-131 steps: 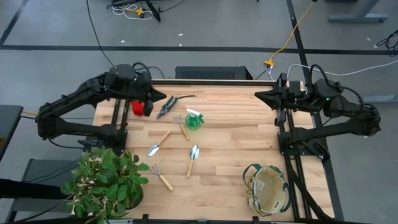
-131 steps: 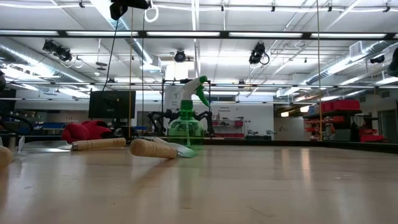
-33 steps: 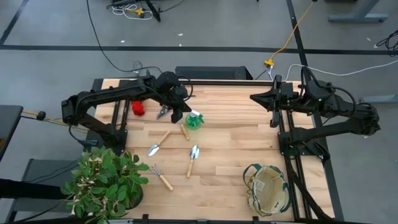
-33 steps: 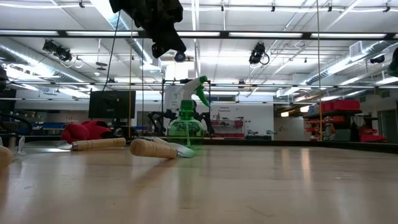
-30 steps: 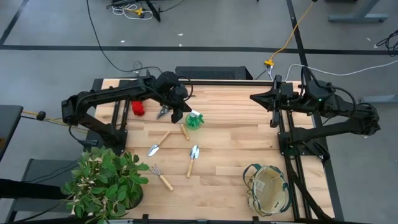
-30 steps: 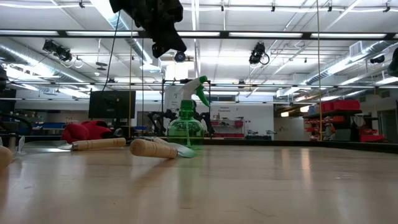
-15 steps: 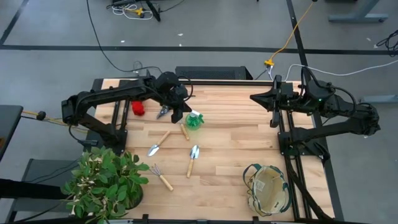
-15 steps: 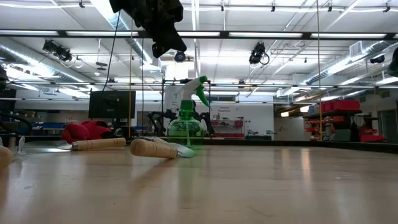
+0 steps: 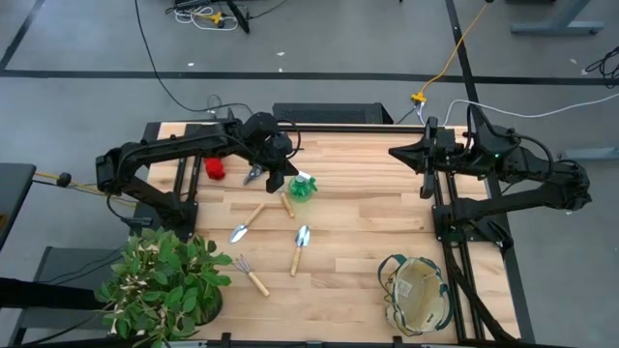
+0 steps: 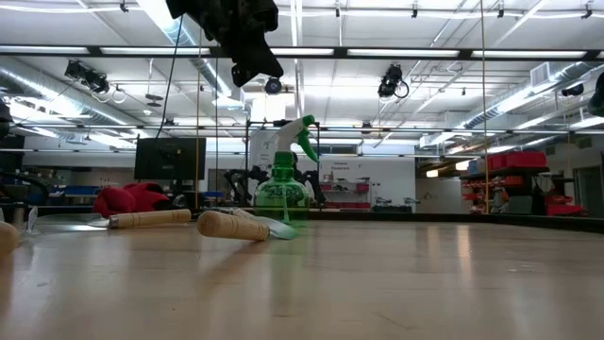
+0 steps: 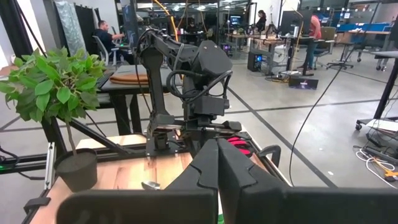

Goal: Pick & Place Garden tools in Gardening bag
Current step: Put the green spray bottle into the white gardening bag

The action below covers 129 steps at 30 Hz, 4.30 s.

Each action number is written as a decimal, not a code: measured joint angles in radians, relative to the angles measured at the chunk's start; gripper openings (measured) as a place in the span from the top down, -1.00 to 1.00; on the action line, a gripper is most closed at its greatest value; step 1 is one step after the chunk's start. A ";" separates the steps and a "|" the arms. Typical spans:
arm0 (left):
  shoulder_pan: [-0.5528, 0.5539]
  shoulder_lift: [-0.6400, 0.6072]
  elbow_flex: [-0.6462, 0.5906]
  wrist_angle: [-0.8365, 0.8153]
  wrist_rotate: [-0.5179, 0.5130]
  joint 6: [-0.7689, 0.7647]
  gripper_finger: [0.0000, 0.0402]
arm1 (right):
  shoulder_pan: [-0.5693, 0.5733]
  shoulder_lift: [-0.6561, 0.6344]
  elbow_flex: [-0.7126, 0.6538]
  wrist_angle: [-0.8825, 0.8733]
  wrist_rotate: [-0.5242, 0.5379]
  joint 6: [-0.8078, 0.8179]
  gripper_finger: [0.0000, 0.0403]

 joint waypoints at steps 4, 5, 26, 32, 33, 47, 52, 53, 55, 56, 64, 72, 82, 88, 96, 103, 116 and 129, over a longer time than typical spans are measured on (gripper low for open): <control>0.000 0.000 0.000 0.000 0.000 0.007 0.99 | 0.000 0.000 0.000 0.000 0.000 0.000 1.00; 0.000 0.000 0.000 -0.001 0.000 0.015 0.99 | 0.000 0.000 0.000 0.000 0.000 0.000 1.00; 0.000 -0.001 0.000 -0.081 -0.013 0.071 0.99 | 0.000 0.000 0.000 0.000 0.000 0.000 1.00; 0.002 0.036 0.000 -0.083 -0.039 0.071 0.99 | 0.000 0.000 0.000 0.000 0.000 0.000 1.00; 0.002 0.044 0.000 -0.086 -0.039 0.071 0.99 | 0.000 0.000 0.000 0.000 0.000 0.000 1.00; 0.002 0.105 0.000 -0.082 -0.020 0.070 0.99 | 0.000 0.000 0.000 0.000 -0.003 0.000 1.00; 0.002 0.105 0.000 -0.081 -0.012 0.071 0.99 | 0.000 0.000 0.000 0.000 -0.003 0.000 1.00; 0.002 0.105 0.000 -0.080 -0.009 0.071 0.99 | 0.000 0.000 0.000 0.000 -0.003 -0.001 1.00; 0.002 0.105 0.000 -0.081 -0.008 0.071 0.99 | 0.000 0.000 0.000 0.000 -0.003 0.000 1.00; 0.002 0.105 0.000 -0.080 -0.008 0.071 0.99 | 0.000 0.000 0.000 0.000 -0.003 -0.001 1.00; 0.000 0.105 0.000 -0.080 -0.008 0.153 0.99 | 0.000 0.000 0.000 0.000 -0.004 0.008 1.00; 0.002 0.105 0.000 -0.065 -0.009 0.258 0.99 | 0.000 0.000 0.000 0.000 -0.004 0.008 0.97; 0.043 0.105 0.000 0.020 -0.013 0.356 0.92 | 0.000 0.000 0.000 0.000 -0.004 0.008 0.94; 0.048 0.105 0.000 0.019 -0.013 0.418 0.71 | 0.000 0.000 0.000 -0.001 -0.010 0.008 0.94; 0.052 0.112 -0.001 0.015 -0.055 0.451 0.32 | 0.000 0.000 0.000 -0.001 -0.010 0.008 0.94; 0.053 0.142 -0.001 0.021 -0.061 0.451 0.00 | 0.000 0.000 0.000 -0.001 -0.010 0.008 0.94; 0.047 0.235 -0.001 0.030 -0.062 0.485 -0.16 | 0.000 0.000 0.000 -0.002 -0.010 0.008 0.94; 0.045 0.245 0.000 0.033 -0.047 0.516 0.10 | 0.000 0.000 0.000 -0.002 -0.008 0.034 0.94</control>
